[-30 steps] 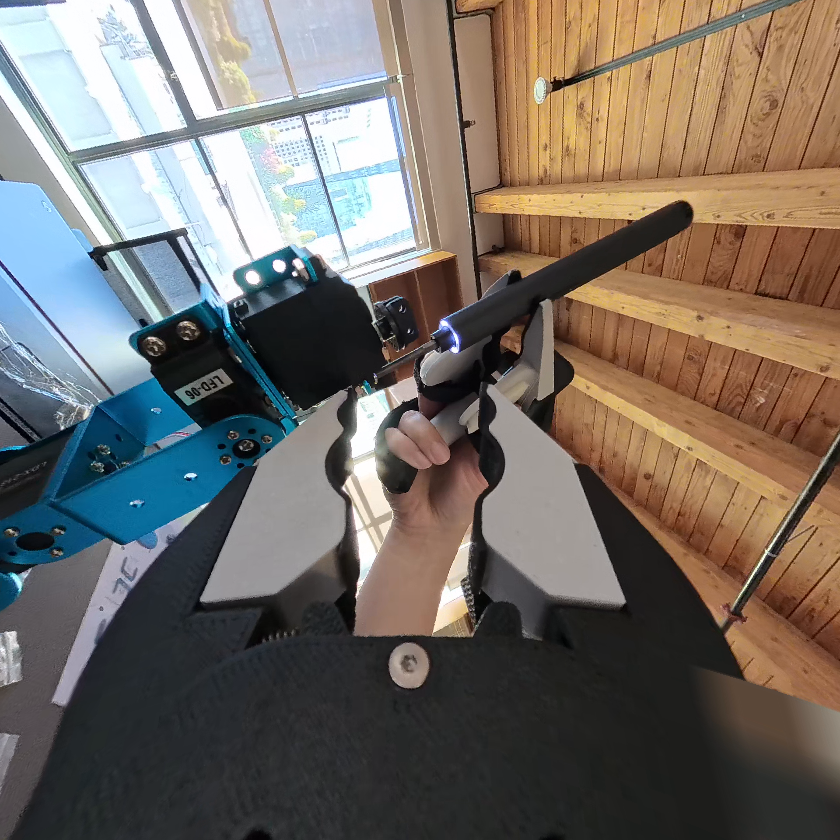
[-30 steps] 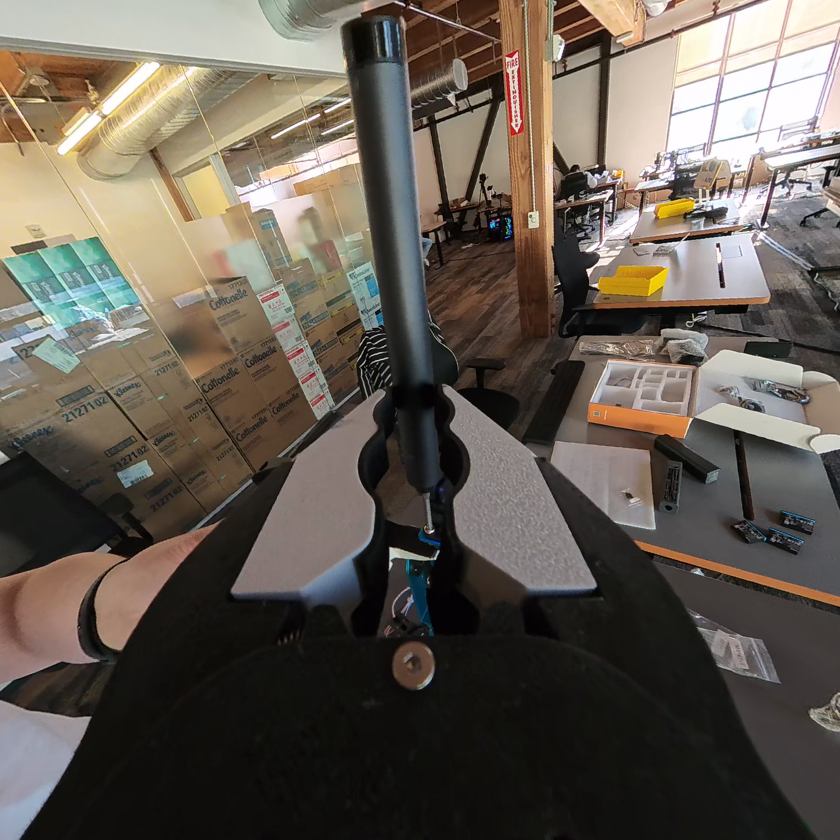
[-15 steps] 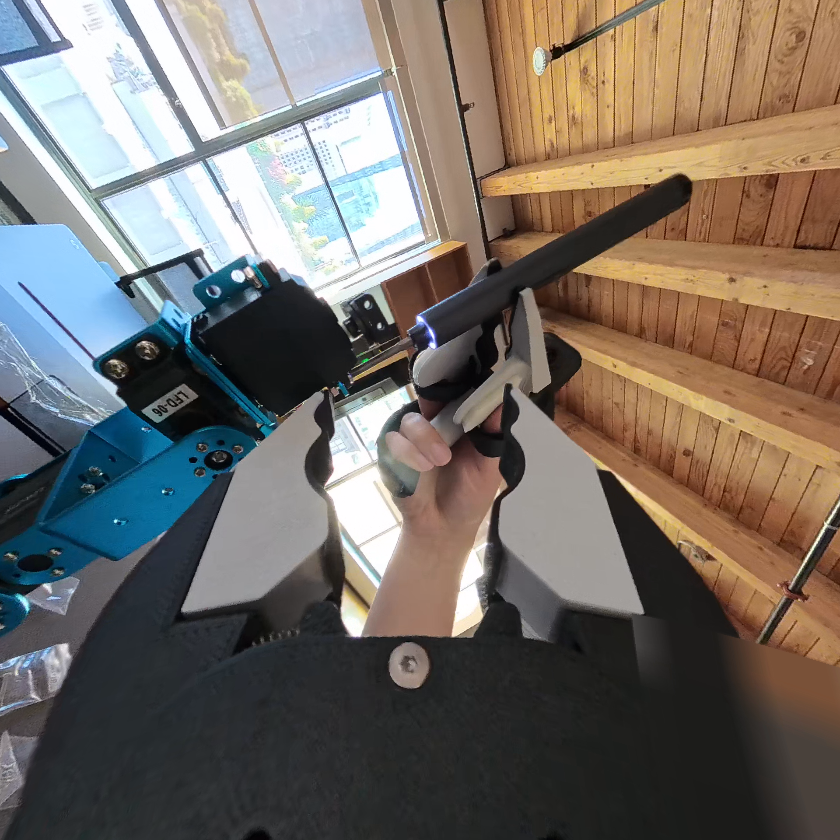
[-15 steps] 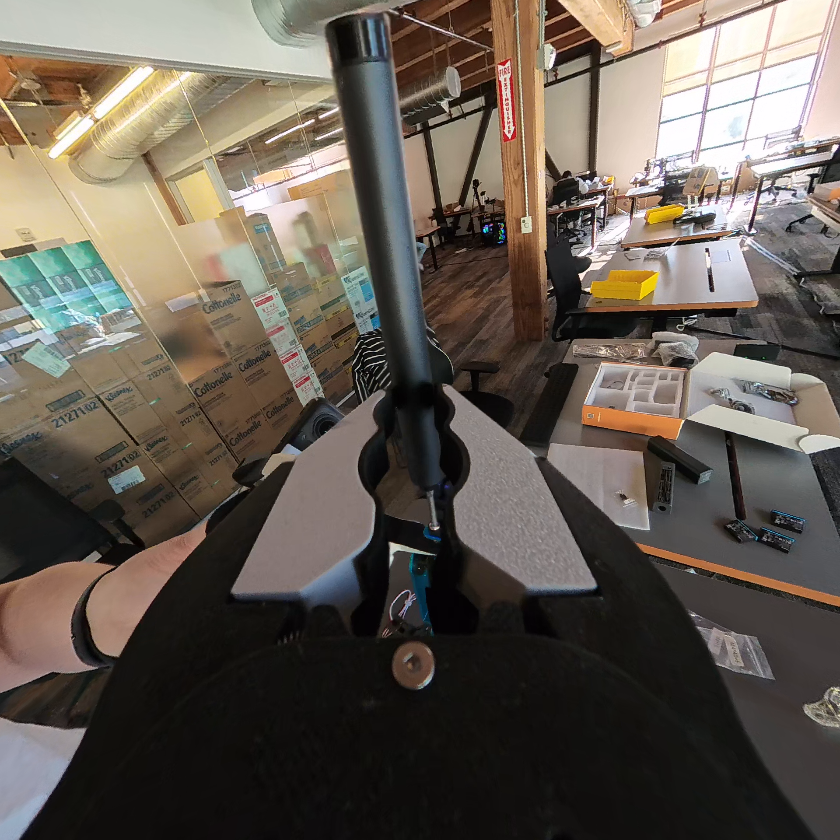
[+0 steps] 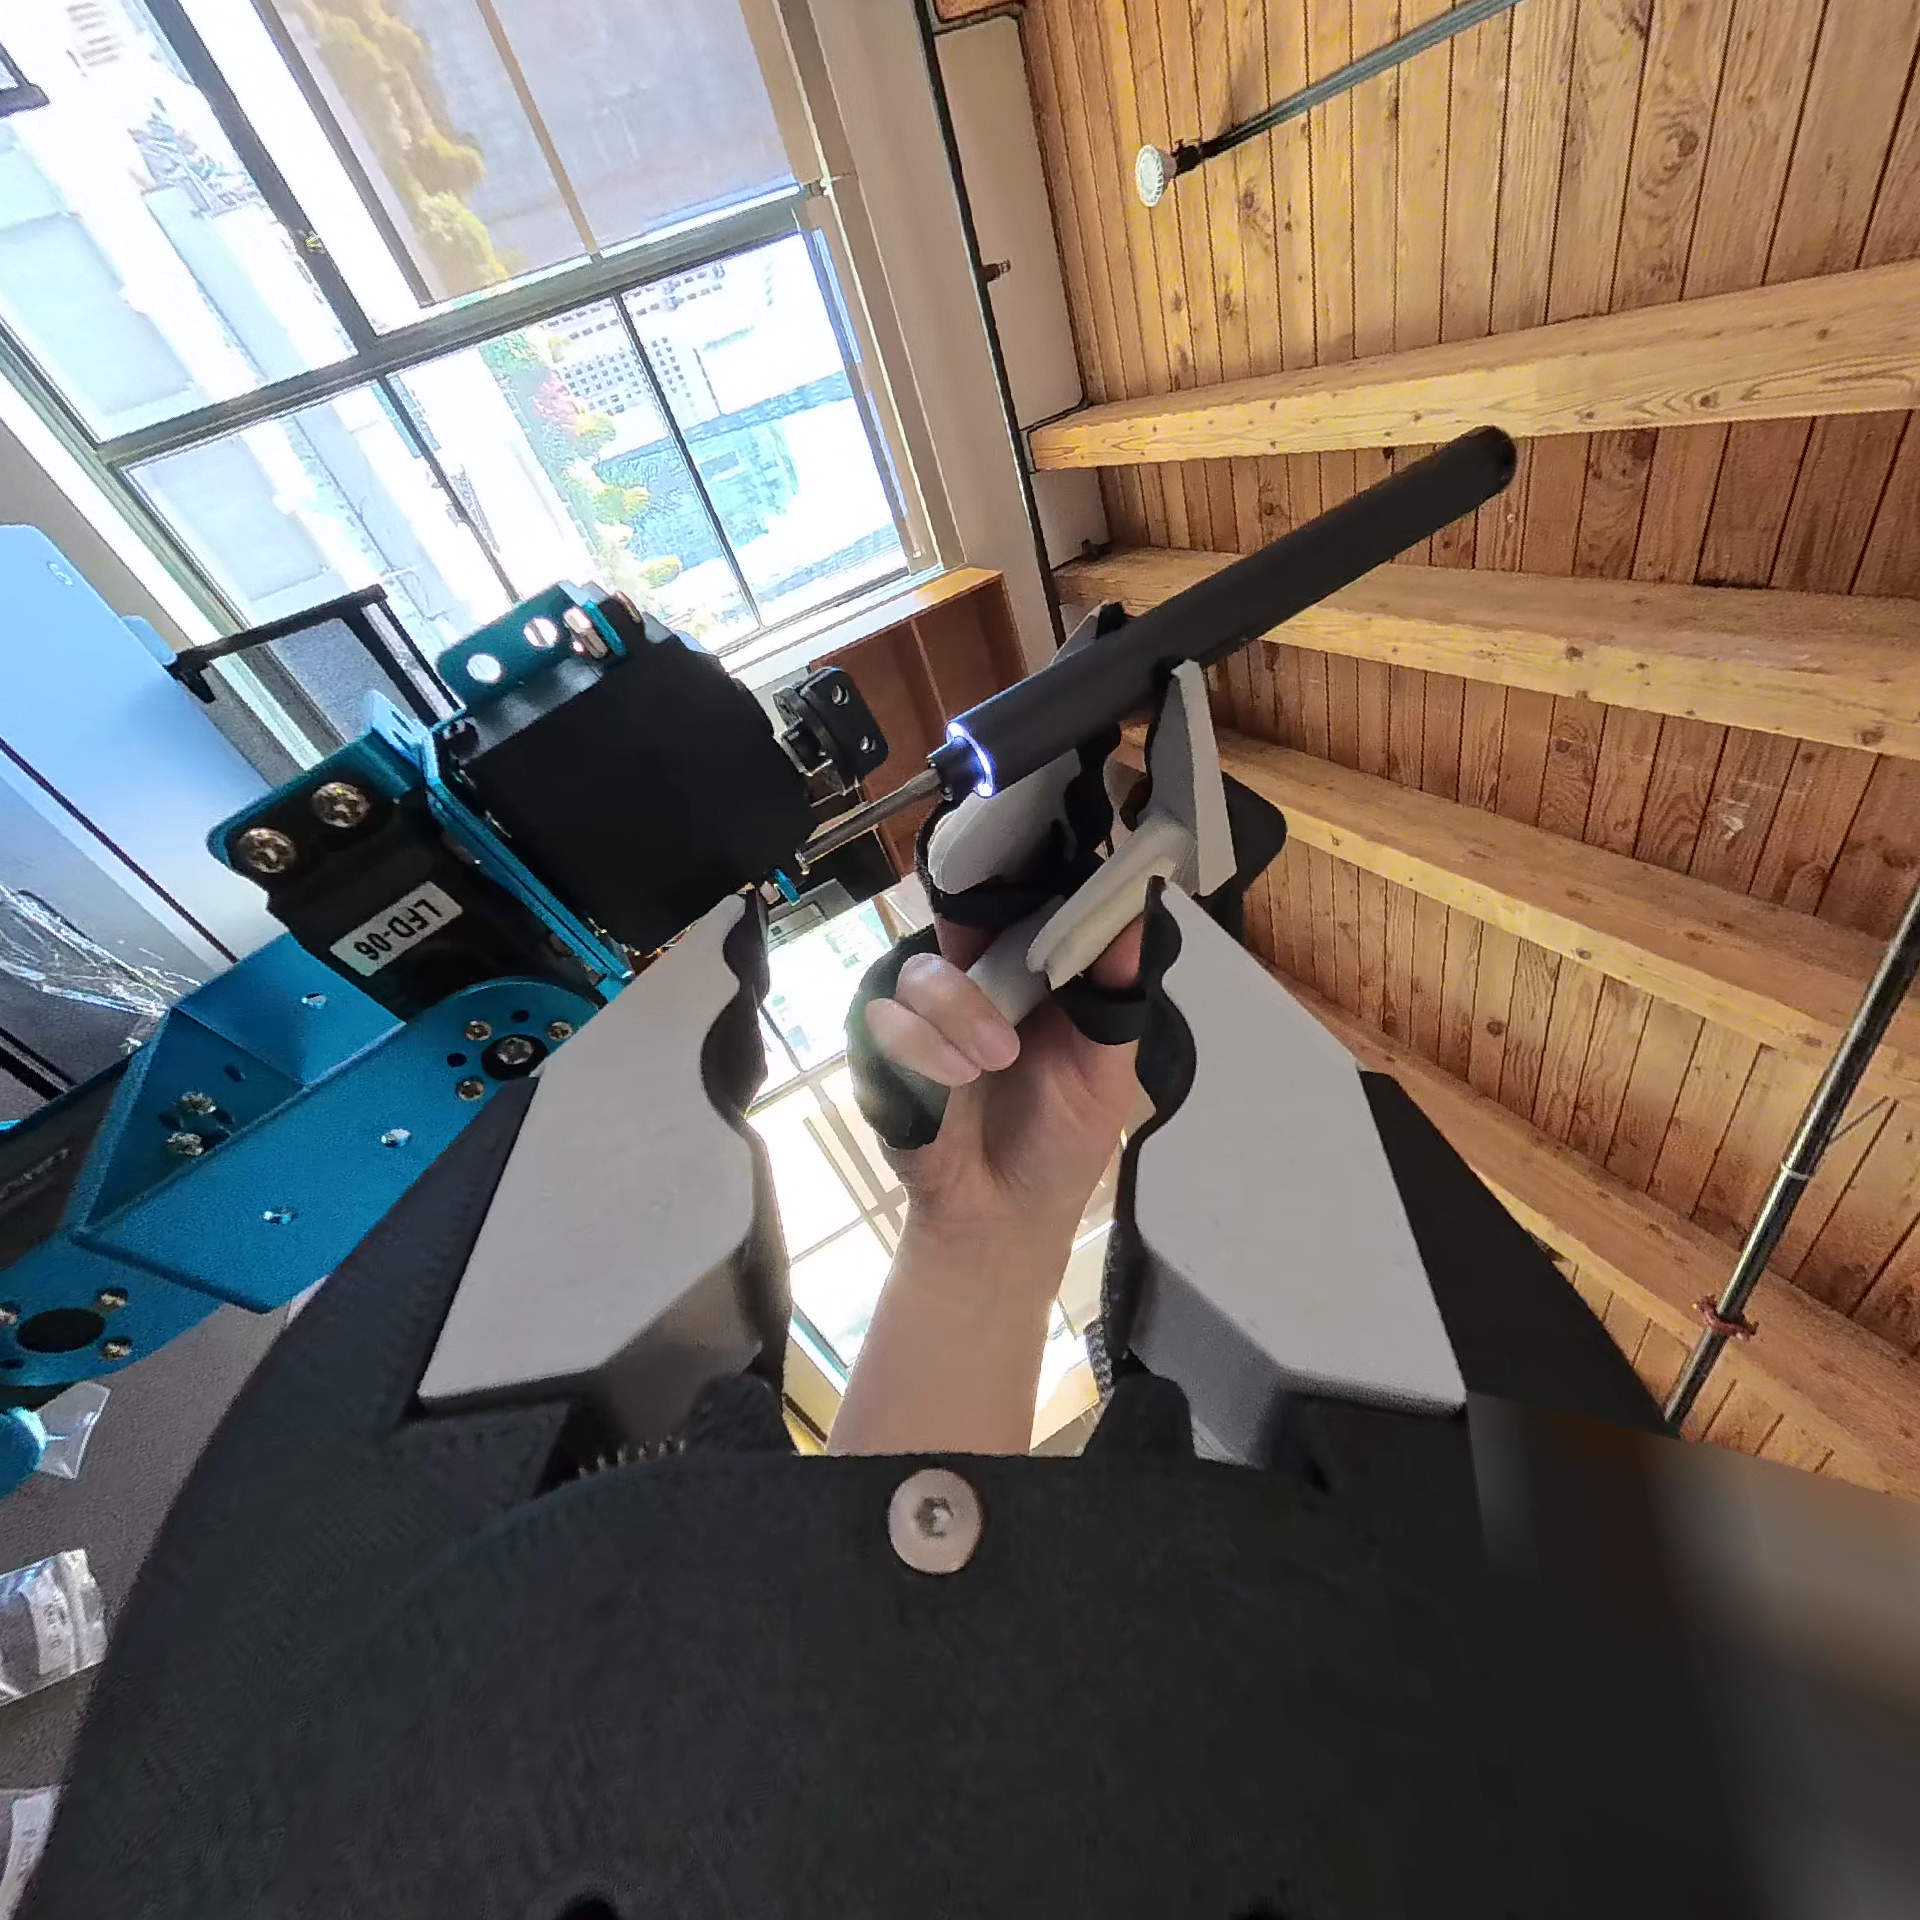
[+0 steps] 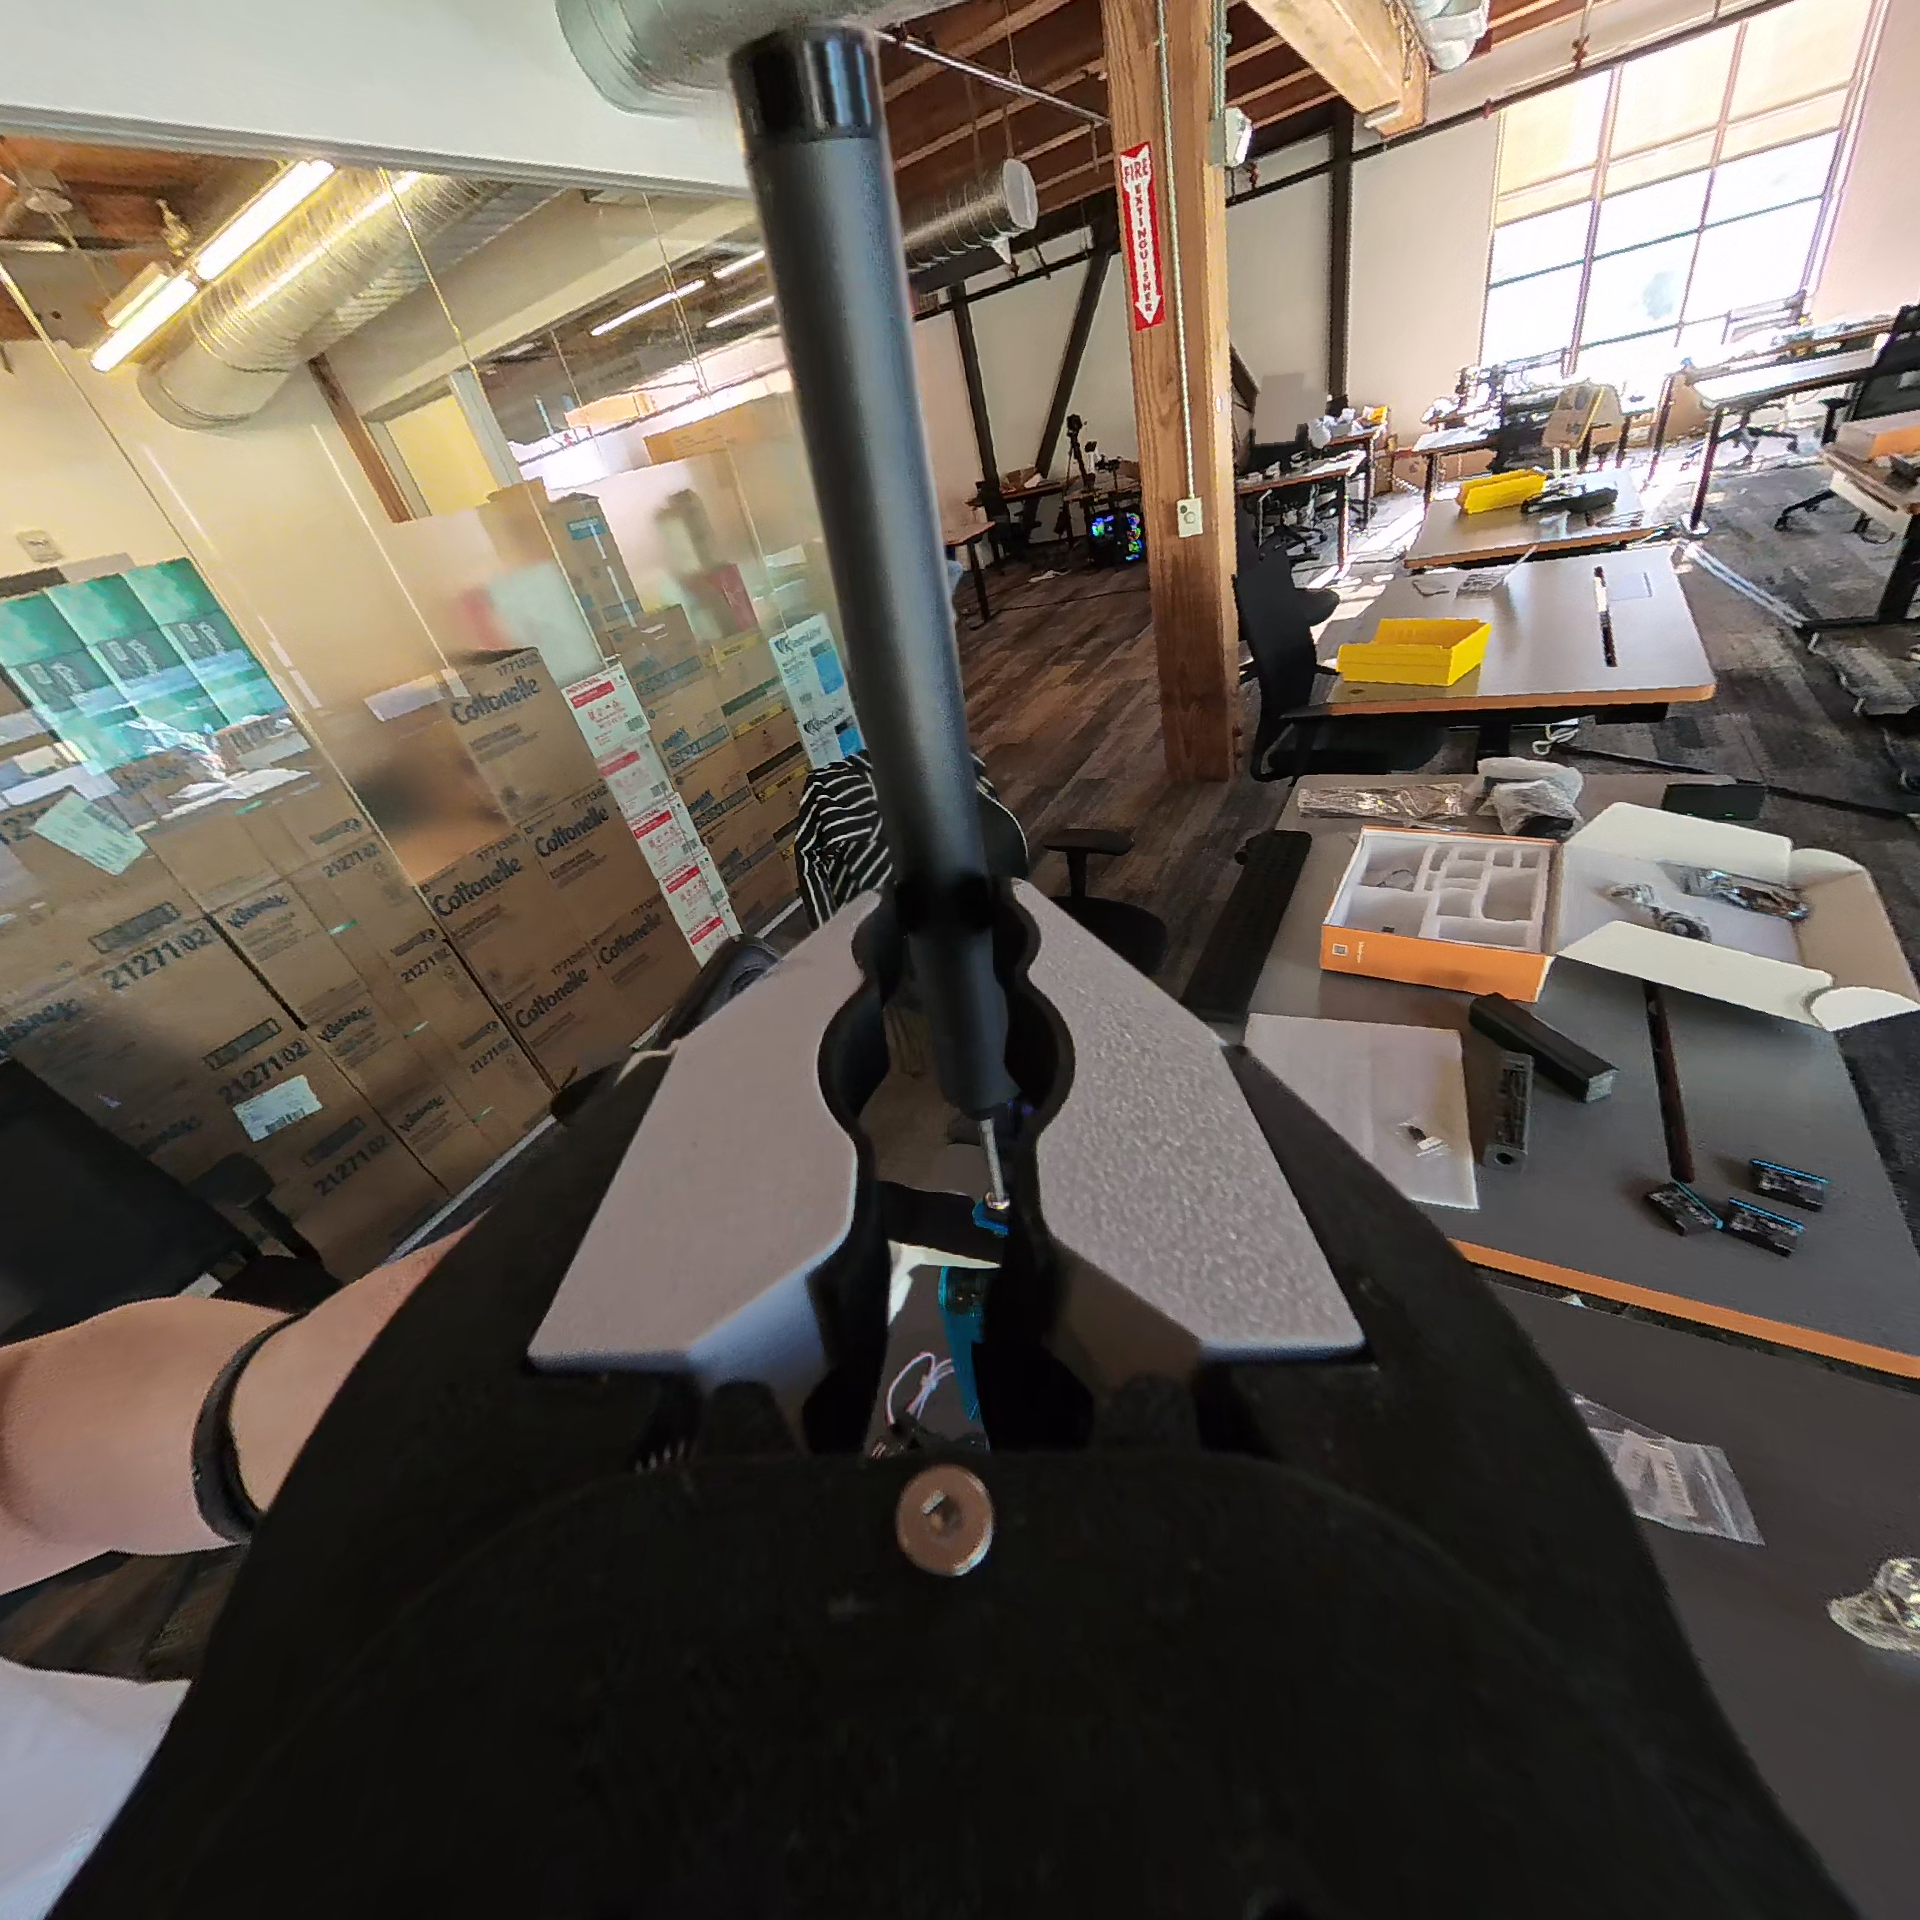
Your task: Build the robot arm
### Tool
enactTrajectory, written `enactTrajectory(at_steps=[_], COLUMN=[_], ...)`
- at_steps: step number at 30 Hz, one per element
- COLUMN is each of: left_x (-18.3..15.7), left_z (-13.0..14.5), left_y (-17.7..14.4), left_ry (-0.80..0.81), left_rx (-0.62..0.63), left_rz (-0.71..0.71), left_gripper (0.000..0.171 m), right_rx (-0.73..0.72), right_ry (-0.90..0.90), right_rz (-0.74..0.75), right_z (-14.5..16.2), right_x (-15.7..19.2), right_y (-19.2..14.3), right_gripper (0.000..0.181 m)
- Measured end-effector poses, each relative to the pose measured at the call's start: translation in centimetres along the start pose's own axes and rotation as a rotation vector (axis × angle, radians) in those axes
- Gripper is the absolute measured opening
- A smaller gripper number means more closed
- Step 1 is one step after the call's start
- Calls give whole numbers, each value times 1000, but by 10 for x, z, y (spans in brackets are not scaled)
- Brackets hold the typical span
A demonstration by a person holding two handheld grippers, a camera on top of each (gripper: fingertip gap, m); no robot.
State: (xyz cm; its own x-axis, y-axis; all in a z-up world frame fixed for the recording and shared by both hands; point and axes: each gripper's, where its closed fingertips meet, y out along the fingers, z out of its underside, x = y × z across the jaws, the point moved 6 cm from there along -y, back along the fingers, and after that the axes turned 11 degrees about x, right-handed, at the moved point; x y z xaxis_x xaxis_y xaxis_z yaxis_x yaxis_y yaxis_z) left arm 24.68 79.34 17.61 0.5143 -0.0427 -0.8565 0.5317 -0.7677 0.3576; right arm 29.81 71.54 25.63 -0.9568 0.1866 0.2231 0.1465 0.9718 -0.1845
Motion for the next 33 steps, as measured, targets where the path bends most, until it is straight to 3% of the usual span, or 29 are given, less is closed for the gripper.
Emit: enactTrajectory(at_steps=[18, 33], left_x=[6, -3], left_z=[9, 13], left_y=[-7, -23], left_ry=[12, 48], left_rx=[41, 32], left_rz=[8, 25], left_gripper=[48, 55], right_rx=[19, -4], right_ry=[15, 8], right_rz=[-12, -26], right_z=[2, 4], right_x=[-1, 2], right_y=[2, -1], right_gripper=[16, 15])
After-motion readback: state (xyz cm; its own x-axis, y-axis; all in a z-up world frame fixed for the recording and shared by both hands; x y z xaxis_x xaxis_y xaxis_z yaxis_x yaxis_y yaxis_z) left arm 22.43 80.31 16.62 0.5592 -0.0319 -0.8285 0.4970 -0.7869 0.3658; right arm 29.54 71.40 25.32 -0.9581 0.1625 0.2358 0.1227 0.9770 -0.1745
